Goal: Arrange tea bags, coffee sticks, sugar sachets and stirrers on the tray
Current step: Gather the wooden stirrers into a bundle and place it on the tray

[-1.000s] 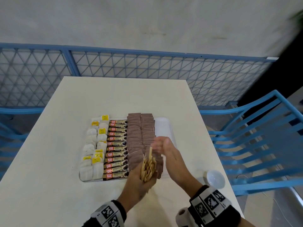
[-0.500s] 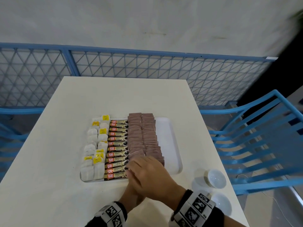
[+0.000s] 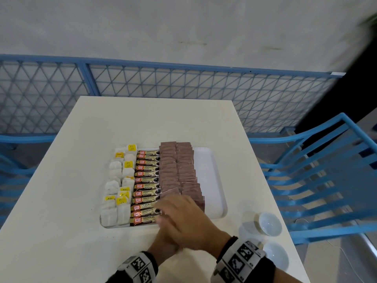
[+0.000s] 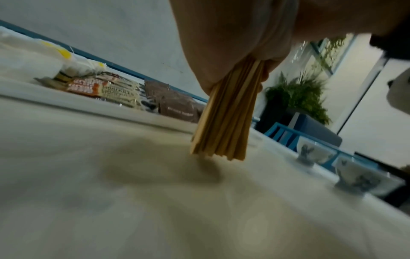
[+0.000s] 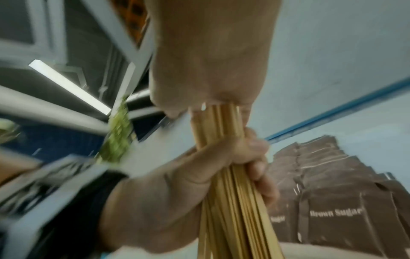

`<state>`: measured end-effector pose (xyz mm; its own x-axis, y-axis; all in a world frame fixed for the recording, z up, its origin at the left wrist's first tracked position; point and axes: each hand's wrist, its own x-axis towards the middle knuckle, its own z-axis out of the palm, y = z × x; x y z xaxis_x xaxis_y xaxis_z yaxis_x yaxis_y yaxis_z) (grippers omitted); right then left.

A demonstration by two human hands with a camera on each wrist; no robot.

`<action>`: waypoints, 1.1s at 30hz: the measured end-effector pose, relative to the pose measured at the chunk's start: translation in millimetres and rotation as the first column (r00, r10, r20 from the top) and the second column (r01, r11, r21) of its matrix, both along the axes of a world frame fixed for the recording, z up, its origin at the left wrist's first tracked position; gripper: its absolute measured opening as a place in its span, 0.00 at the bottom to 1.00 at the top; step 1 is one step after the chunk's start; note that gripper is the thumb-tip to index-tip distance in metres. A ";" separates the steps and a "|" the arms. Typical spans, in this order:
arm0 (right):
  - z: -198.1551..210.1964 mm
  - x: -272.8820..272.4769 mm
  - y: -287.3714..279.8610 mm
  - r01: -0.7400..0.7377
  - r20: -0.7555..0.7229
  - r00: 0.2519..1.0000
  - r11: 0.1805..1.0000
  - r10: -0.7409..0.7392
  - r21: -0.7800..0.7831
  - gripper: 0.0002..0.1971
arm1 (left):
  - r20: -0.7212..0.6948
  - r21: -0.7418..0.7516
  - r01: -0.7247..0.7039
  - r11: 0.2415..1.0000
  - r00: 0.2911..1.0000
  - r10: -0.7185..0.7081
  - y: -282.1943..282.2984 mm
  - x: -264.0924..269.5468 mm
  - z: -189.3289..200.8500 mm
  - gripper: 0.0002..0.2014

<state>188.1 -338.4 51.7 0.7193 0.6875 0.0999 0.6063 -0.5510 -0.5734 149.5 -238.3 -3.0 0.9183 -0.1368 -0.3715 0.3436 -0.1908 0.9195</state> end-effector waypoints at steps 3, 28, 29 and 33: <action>7.4 12.2 -11.6 0.374 -0.387 0.894 0.848 -0.224 0.374 0.21 | 0.143 -0.128 -0.078 0.989 0.985 0.096 -2.5 15.3 14.9 0.13; 18.4 18.5 -8.6 0.454 -0.903 0.413 0.831 0.122 0.320 0.02 | 0.403 -0.074 -0.348 0.935 0.847 0.347 6.9 72.1 76.2 0.25; 17.9 18.1 -8.6 0.453 -0.905 0.408 0.833 0.121 0.316 0.02 | 0.444 -0.060 -0.341 0.938 0.833 0.331 8.3 73.8 74.0 0.20; 18.4 20.3 -6.3 0.472 -0.912 0.381 0.815 0.154 0.335 0.06 | 0.519 0.125 -0.329 0.936 0.826 0.221 6.3 76.5 66.7 0.04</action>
<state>208.4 -344.7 70.1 0.6783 0.6155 -0.4014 -0.4849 -0.0355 -0.8738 226.0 -232.1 63.7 0.9735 0.1768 0.1453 -0.0748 -0.3544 0.9321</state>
